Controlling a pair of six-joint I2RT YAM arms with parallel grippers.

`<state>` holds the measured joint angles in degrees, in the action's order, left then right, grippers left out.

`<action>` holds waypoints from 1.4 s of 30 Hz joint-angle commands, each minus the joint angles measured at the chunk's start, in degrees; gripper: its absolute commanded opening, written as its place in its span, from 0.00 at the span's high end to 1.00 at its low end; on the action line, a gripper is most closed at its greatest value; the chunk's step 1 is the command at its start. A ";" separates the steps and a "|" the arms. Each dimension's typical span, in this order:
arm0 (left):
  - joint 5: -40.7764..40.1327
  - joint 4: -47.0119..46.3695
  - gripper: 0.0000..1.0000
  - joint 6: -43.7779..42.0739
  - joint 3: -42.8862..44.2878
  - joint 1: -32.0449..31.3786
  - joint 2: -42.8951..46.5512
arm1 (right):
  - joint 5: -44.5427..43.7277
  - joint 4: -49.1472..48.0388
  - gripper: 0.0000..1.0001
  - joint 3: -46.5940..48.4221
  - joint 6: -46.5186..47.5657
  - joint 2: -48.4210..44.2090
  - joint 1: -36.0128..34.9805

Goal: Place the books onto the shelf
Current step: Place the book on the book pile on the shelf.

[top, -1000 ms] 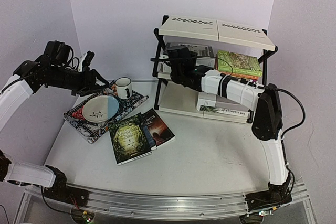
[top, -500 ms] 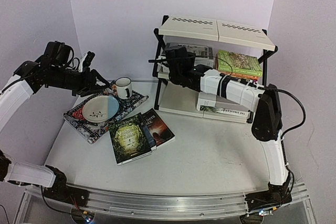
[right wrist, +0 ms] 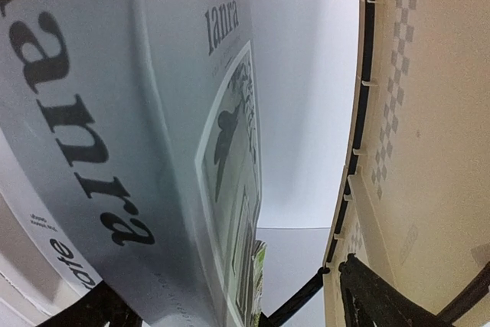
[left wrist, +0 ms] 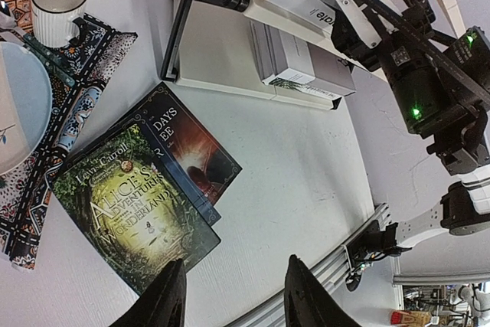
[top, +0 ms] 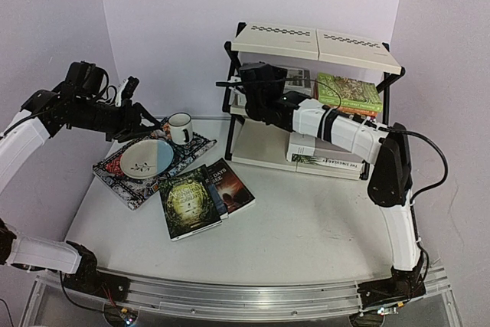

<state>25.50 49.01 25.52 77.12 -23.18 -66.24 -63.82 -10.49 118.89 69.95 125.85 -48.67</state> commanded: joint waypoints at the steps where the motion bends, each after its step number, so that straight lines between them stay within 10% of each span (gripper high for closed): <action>1: 0.78 -2.22 0.55 0.10 -0.04 0.24 1.35 | -0.94 4.50 0.11 0.41 -2.55 -2.28 -0.99; 31: -0.66 -2.42 0.54 1.51 -3.37 0.22 3.20 | 1.23 15.59 0.02 -1.15 -9.96 -7.41 -8.00; 42: -3.96 -4.86 0.26 7.33 -13.39 0.21 6.99 | 1.40 18.60 0.02 -10.86 -19.98 -15.88 -16.93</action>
<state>23.41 47.01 30.35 66.99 -23.18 -61.69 -61.06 5.43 110.80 57.94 115.45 -62.66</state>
